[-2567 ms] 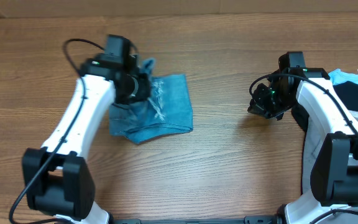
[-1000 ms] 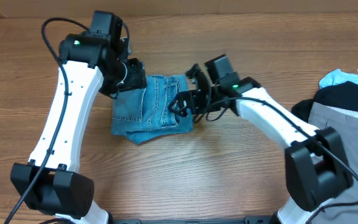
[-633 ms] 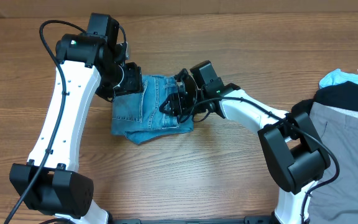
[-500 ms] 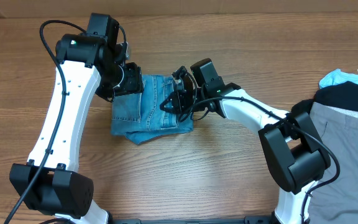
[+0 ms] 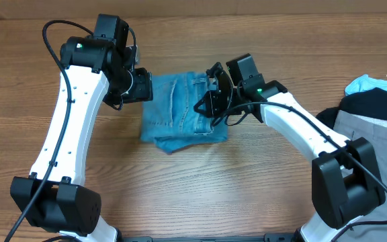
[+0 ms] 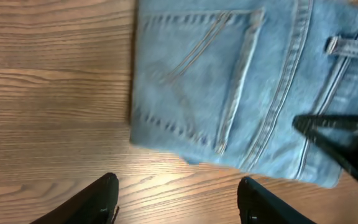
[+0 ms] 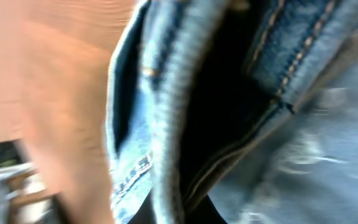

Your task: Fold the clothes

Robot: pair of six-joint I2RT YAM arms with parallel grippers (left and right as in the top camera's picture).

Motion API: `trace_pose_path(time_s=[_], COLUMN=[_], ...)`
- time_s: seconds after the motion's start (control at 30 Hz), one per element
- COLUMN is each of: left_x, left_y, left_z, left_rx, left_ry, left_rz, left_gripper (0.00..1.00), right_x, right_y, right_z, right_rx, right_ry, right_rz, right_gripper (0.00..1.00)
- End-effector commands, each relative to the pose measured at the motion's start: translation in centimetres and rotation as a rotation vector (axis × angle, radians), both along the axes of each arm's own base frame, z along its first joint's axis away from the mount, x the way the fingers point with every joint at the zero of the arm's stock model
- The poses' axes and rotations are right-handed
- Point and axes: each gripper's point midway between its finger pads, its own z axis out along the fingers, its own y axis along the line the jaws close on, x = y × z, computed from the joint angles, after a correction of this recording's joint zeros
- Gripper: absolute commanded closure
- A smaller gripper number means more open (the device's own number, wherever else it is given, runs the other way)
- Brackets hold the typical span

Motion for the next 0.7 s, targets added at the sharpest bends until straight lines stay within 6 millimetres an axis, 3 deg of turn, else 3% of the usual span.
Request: trace_pose_path(time_s=[0.0,0.1,0.23,0.27,0.33,0.4,0.47,0.67], left_x=[0.1,0.1,0.0,0.0,0.0,-0.1,-0.1,-0.1], left_y=[0.3,0.3,0.4,0.4,0.4,0.4,0.4,0.4], left_z=[1.5,1.5,1.5,1.5,1.4,1.4,1.4,1.4], left_rx=[0.012,0.013,0.013,0.013,0.013,0.013,0.014,0.014], left_ry=[-0.053,-0.052,-0.048,-0.048,-0.046,-0.044,-0.042,-0.044], left_rz=[-0.011,-0.011,-0.011,-0.011,-0.011,-0.011,-0.012,-0.012], left_gripper=[0.35,0.34,0.34,0.34,0.34,0.34,0.34,0.33], right_x=[3.5,5.1,5.5,5.4,5.3,4.9,4.8,4.6], right_y=[-4.3,-7.3,-9.4,-9.9,-10.7,-11.6,-12.2,-13.7], right_z=[-2.5,-4.8,-7.6,-8.6,-10.1,-11.0,-10.8,-6.6], right_rx=[-0.261,-0.422,-0.494,-0.505,-0.514,-0.526,-0.521,-0.455], right_ry=[-0.135,-0.164,-0.112,-0.081,-0.032,0.006,0.024,0.034], right_rz=[-0.135,-0.245,-0.298,-0.317,-0.344,-0.353,-0.362,-0.346], right_gripper=[0.96,0.96,0.96,0.91,0.6,0.45,0.32,0.33])
